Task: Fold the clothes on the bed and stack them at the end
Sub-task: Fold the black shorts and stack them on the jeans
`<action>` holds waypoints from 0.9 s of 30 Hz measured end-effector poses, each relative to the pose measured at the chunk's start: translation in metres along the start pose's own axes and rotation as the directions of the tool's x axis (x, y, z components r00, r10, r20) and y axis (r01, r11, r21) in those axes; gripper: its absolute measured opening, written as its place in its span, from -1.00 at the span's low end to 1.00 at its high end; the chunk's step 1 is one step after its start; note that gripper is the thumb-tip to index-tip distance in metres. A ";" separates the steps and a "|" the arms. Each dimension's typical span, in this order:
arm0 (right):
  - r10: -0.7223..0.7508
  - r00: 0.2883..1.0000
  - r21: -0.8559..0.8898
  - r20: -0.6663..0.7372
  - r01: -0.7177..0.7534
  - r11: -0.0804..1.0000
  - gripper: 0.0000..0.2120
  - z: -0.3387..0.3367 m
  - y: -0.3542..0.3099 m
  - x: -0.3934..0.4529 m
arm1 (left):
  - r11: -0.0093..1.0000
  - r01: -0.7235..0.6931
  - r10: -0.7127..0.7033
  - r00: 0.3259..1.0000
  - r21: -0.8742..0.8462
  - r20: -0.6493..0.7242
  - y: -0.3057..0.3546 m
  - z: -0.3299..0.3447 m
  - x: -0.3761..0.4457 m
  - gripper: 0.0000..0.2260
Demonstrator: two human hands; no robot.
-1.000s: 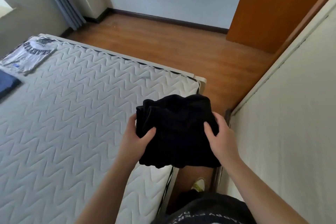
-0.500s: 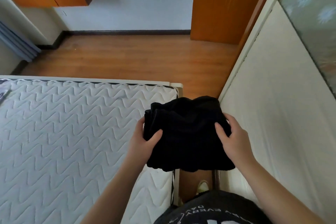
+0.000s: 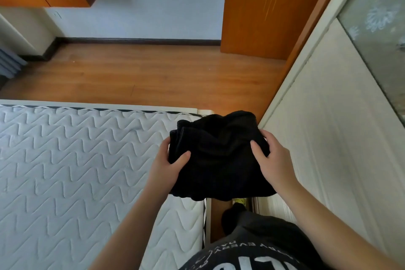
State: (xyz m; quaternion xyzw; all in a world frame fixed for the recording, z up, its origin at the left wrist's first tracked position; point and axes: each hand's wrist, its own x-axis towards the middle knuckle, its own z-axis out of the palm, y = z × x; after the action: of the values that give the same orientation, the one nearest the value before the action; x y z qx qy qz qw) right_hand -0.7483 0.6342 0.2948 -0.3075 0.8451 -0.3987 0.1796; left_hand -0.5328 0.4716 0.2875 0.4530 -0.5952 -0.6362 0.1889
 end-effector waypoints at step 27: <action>-0.268 0.850 0.141 0.454 0.229 0.963 -0.54 0.121 -0.057 0.353 | 0.975 0.048 -0.149 0.866 -0.217 -0.477 0.063 -0.015 0.208 -0.60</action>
State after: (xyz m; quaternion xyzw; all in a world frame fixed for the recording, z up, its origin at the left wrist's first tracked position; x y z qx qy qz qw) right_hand -0.9232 0.3038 0.2444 -0.4936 0.7127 -0.3665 0.3377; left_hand -0.6474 0.2868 0.2743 0.6084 -0.4374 -0.5652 0.3449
